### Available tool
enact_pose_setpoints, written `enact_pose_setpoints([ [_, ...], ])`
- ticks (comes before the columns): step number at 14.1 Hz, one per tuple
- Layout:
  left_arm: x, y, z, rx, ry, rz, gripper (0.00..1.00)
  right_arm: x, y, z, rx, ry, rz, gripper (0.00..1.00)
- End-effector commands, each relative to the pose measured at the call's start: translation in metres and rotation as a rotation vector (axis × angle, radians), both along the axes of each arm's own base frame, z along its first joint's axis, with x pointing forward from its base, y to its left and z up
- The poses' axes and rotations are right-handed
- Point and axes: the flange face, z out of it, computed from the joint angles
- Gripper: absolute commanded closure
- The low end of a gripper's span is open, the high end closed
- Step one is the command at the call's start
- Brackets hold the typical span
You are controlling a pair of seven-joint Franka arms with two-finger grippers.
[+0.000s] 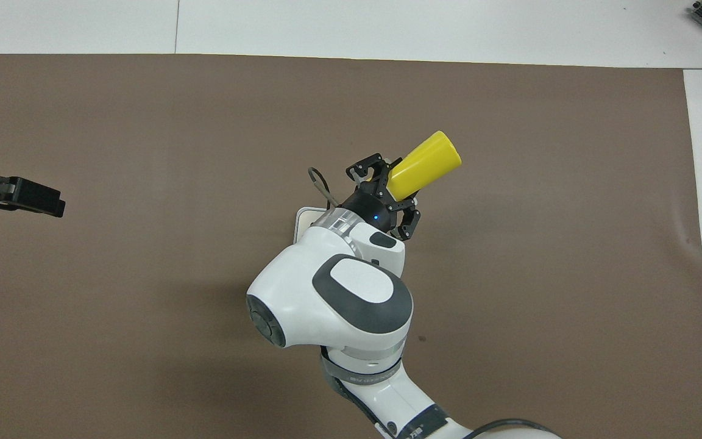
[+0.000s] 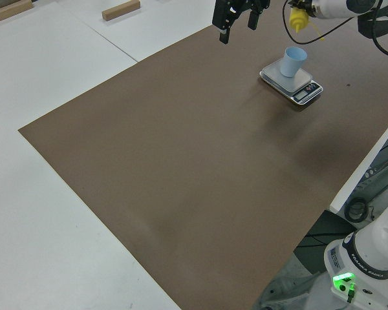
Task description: Pour seasoning into cup on scale with both arms
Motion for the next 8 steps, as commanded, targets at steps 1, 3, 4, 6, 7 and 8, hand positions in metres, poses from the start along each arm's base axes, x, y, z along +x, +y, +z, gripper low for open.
enact_pose_setpoints([
  [1, -0.008, 0.003, 0.002, 0.004, -0.006, -0.005, 0.00, 0.007, -0.036, 0.026, 0.145, 0.091, -0.070, 1.00],
  [3, -0.008, 0.003, 0.002, 0.004, -0.006, -0.005, 0.00, 0.015, -0.061, 0.034, 0.251, 0.178, -0.127, 1.00],
  [4, -0.008, 0.003, 0.002, 0.004, -0.006, -0.005, 0.00, 0.019, -0.075, 0.032, 0.311, 0.233, -0.155, 1.00],
  [6, -0.008, 0.003, 0.002, 0.004, -0.006, -0.005, 0.00, 0.027, -0.096, 0.029, 0.425, 0.326, -0.192, 1.00],
  [7, -0.008, 0.003, 0.002, 0.004, -0.006, -0.005, 0.00, 0.031, -0.105, 0.027, 0.471, 0.362, -0.202, 1.00],
  [8, -0.008, 0.003, 0.002, 0.004, -0.006, -0.005, 0.00, 0.035, -0.116, 0.025, 0.520, 0.392, -0.219, 1.00],
])
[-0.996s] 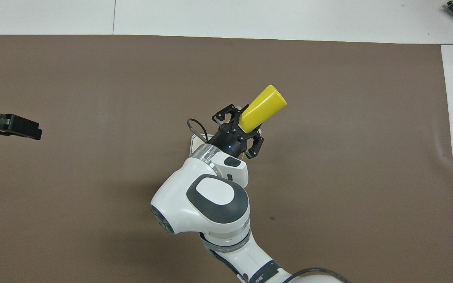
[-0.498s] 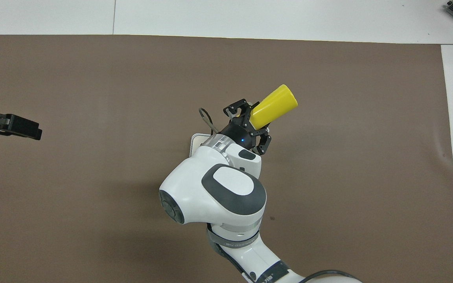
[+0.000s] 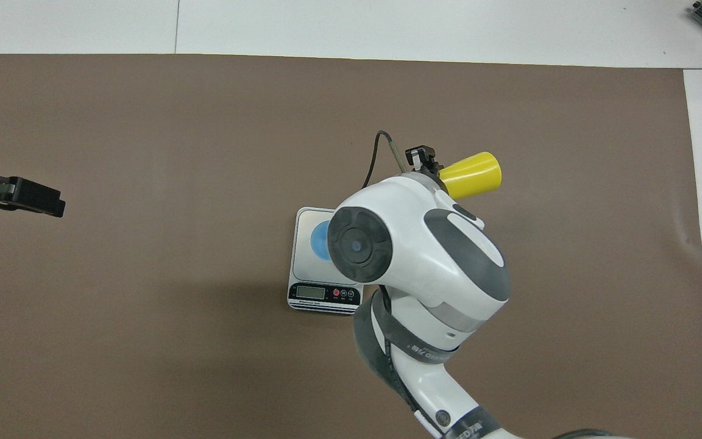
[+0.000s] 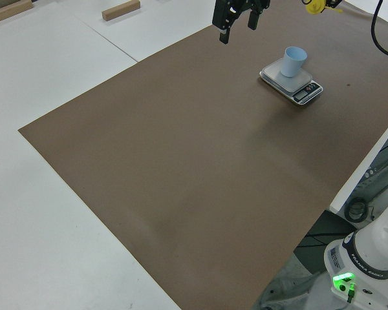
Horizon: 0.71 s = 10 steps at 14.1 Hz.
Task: Pour seasoning into cup on scale with both arms
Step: 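Turn the bottle upright and carry it back with the right gripper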
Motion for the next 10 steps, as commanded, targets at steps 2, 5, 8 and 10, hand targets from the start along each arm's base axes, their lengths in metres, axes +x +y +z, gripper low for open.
enact_pose_setpoints([
  [2, -0.008, 0.003, 0.002, 0.004, -0.006, -0.005, 0.00, 0.016, -0.049, -0.002, 0.218, 0.097, -0.054, 1.00],
  [5, -0.008, 0.003, 0.002, 0.006, -0.006, -0.005, 0.00, 0.029, -0.099, -0.008, 0.373, 0.147, -0.105, 1.00],
  [8, -0.008, 0.003, 0.002, 0.004, -0.006, -0.005, 0.00, 0.035, -0.158, -0.023, 0.504, 0.181, -0.186, 1.00],
  [10, -0.008, 0.003, 0.002, 0.004, -0.006, -0.005, 0.00, 0.034, -0.189, -0.035, 0.583, 0.197, -0.194, 1.00],
])
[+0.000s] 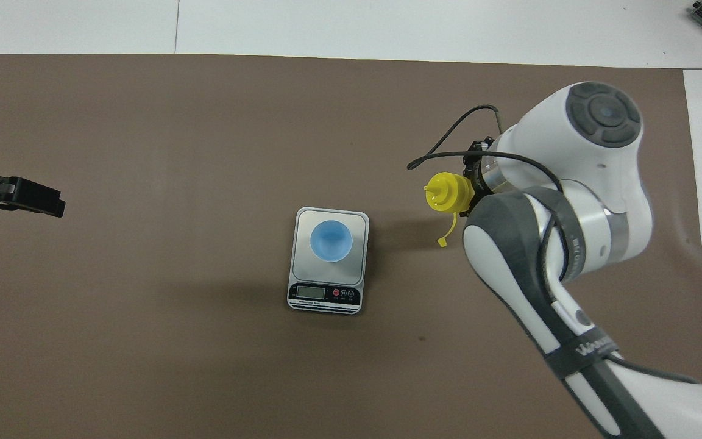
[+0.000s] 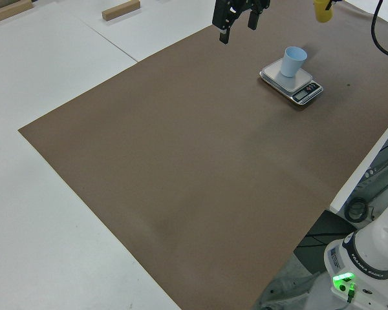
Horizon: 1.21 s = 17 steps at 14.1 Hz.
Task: Pour seasoning into cup on scale with both arms
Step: 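Turn the bottle upright and carry it back with the right gripper, then set the yellow bottle down and open the right gripper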
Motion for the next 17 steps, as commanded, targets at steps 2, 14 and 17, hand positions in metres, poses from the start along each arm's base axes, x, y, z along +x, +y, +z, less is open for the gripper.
enact_pose_setpoints([
  [2, -0.008, 0.003, 0.002, 0.004, -0.006, -0.005, 0.00, -0.010, -0.048, -0.025, 0.137, 0.001, 0.003, 1.00],
  [14, -0.008, 0.003, 0.002, 0.004, -0.006, -0.005, 0.00, -0.042, -0.125, -0.076, 0.349, -0.048, 0.114, 0.08],
  [17, -0.008, 0.003, 0.002, 0.004, -0.006, -0.005, 0.00, -0.042, -0.131, -0.073, 0.340, -0.055, 0.108, 0.01],
])
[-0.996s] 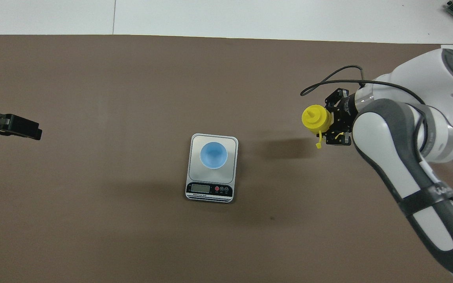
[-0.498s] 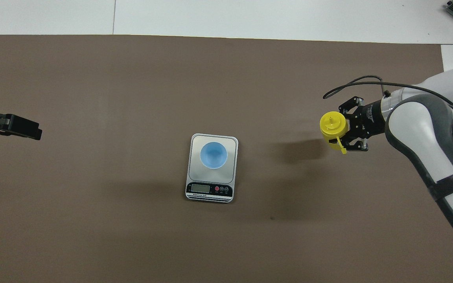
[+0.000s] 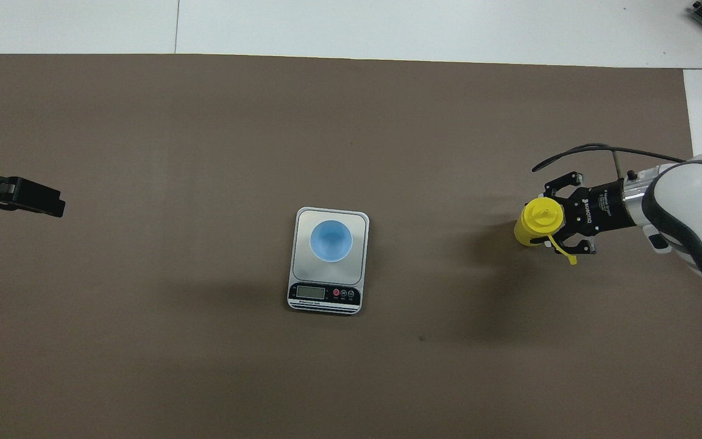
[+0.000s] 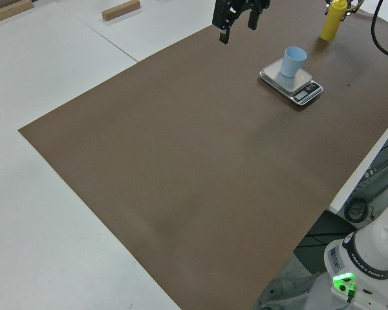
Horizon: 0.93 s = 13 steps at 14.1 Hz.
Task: Pour seasoning into cup on scale with both arms
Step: 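Set the yellow bottle down and open the right gripper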
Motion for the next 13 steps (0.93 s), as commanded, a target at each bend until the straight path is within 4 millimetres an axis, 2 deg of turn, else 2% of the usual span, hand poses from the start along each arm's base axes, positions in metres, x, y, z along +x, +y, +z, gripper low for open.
enact_pose_setpoints([
  [1, -0.008, 0.003, 0.002, 0.004, -0.005, -0.005, 0.00, -0.004, -0.008, 0.011, -0.009, -0.029, 0.009, 0.00],
  [6, -0.008, 0.003, 0.002, 0.004, -0.005, -0.005, 0.00, -0.005, -0.017, 0.061, -0.169, -0.112, 0.104, 0.00],
  [9, -0.008, 0.003, 0.002, 0.004, -0.005, -0.005, 0.00, -0.008, -0.013, 0.092, -0.281, -0.176, 0.212, 0.00],
  [12, -0.007, 0.005, 0.002, 0.004, -0.010, 0.002, 0.00, -0.014, 0.019, 0.124, -0.395, -0.244, 0.376, 0.00],
  [13, -0.008, 0.006, 0.003, 0.006, -0.010, 0.001, 0.00, -0.016, 0.036, 0.129, -0.413, -0.263, 0.447, 0.00],
])
